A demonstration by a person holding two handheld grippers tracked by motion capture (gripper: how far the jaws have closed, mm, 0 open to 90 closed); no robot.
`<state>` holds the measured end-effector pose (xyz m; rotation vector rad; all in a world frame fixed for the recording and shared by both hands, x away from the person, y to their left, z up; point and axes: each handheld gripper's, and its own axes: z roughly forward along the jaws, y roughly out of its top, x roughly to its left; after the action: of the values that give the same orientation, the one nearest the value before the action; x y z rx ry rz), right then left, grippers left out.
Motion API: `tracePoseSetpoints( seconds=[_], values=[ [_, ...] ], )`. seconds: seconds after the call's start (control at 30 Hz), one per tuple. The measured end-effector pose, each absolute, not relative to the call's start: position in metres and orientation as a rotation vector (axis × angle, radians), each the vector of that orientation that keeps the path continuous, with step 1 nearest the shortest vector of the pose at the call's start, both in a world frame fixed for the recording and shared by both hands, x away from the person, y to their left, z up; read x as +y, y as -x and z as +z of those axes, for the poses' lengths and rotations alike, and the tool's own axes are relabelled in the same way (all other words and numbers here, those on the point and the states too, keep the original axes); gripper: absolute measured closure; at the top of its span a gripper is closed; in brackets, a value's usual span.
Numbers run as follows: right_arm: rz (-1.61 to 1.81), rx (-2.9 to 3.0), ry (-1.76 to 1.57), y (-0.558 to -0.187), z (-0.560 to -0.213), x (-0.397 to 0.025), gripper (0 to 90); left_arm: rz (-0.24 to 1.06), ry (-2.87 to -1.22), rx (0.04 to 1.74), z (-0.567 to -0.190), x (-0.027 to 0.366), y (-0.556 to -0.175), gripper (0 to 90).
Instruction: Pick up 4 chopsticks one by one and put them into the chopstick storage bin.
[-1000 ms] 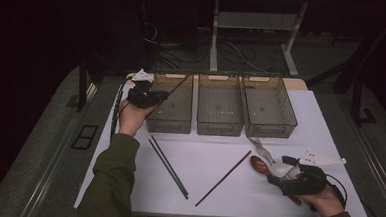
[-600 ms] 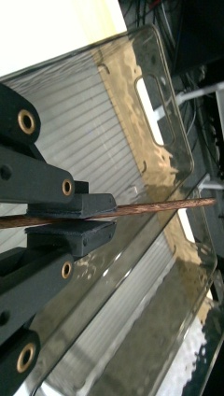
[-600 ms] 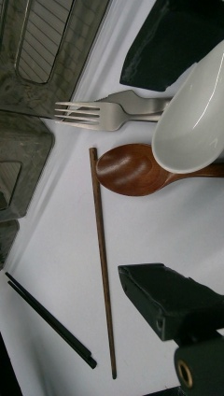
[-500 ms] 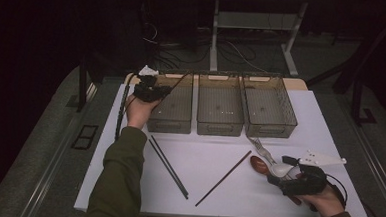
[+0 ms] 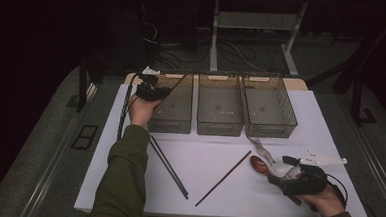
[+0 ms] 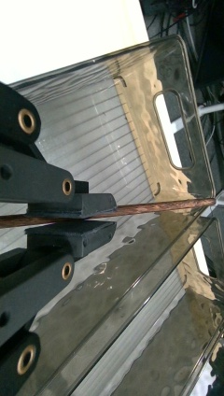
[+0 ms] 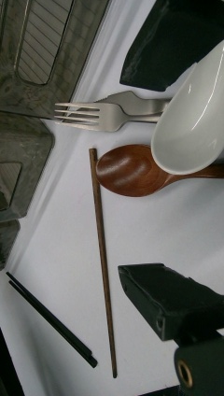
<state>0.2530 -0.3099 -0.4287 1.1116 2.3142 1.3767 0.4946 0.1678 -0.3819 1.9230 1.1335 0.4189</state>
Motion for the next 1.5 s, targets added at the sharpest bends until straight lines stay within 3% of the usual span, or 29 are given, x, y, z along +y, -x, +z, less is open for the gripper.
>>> tracePoseSetpoints(
  seconds=[0.13,0.43,1.17,1.5],
  values=[
    [1.378,2.313,-1.111,-0.253,-0.429,-0.310,7.4,0.425,-1.919,1.138,-0.382,0.169,-0.495,75.8],
    [1.377,2.313,-1.113,-0.253,-0.429,-0.310,7.3,0.431,-1.914,1.110,-0.374,0.169,-0.489,67.7],
    [1.379,2.312,-1.106,-0.252,-0.429,-0.310,7.3,0.364,-1.957,0.964,-0.351,0.147,-0.438,40.7],
    [1.379,2.355,-1.056,-0.258,-0.434,-0.302,7.3,0.327,-2.003,0.897,-0.351,0.134,-0.409,35.4]
  ],
)
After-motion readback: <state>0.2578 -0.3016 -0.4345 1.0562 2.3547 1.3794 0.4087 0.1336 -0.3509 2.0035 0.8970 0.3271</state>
